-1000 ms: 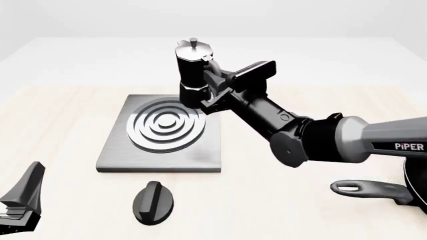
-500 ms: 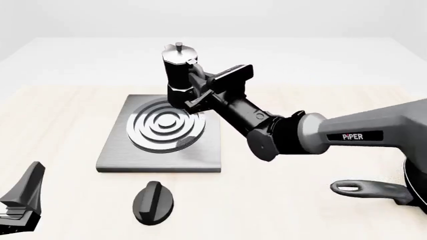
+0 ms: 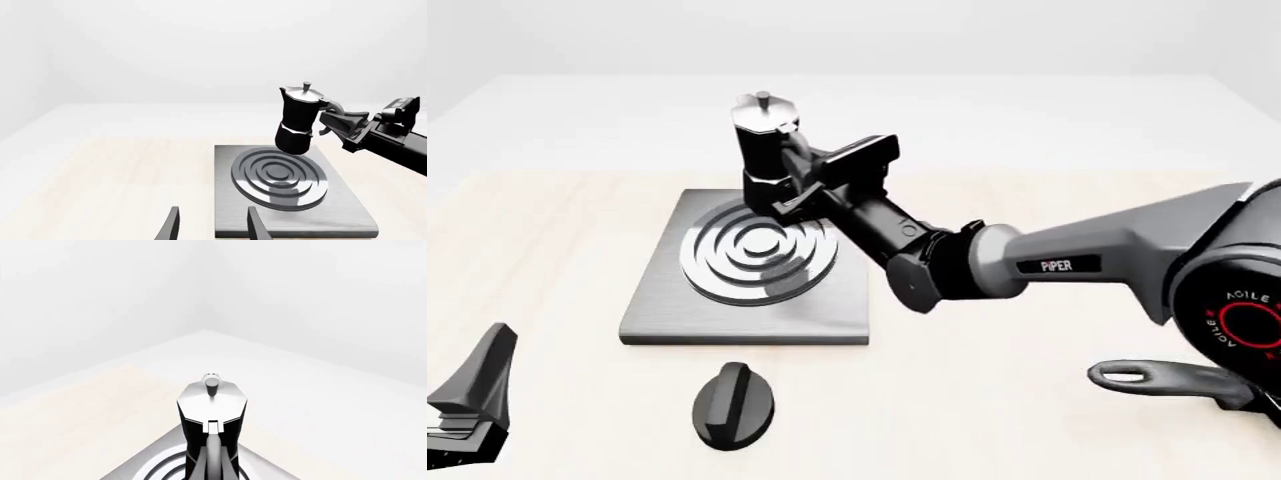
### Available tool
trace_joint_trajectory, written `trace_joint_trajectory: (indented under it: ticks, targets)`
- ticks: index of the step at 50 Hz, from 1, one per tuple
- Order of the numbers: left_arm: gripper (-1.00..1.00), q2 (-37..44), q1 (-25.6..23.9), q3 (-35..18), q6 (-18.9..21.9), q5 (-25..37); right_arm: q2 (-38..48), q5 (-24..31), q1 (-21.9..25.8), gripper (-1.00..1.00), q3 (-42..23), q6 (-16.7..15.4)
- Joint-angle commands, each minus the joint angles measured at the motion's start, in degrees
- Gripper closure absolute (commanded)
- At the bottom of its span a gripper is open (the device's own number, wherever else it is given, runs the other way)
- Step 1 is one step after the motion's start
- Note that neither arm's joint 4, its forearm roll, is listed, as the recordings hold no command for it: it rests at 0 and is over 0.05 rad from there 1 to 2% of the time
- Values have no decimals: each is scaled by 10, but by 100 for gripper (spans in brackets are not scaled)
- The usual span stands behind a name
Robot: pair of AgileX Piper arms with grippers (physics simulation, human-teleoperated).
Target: Put the moka pot on the stove.
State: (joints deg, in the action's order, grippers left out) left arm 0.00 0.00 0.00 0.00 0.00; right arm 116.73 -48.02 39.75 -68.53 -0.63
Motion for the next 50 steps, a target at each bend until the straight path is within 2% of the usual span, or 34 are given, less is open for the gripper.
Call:
trace_joint_trajectory:
  ticks: [1, 15, 50]
  targets:
    - [-100, 0, 0, 0, 0, 0, 32, 1, 0, 100, -45, 5]
    - [-100, 0, 0, 0, 0, 0, 60, 2, 6, 100, -61, 17]
    - [-100, 0, 0, 0, 0, 0, 84, 22, 18, 100, -68, 23]
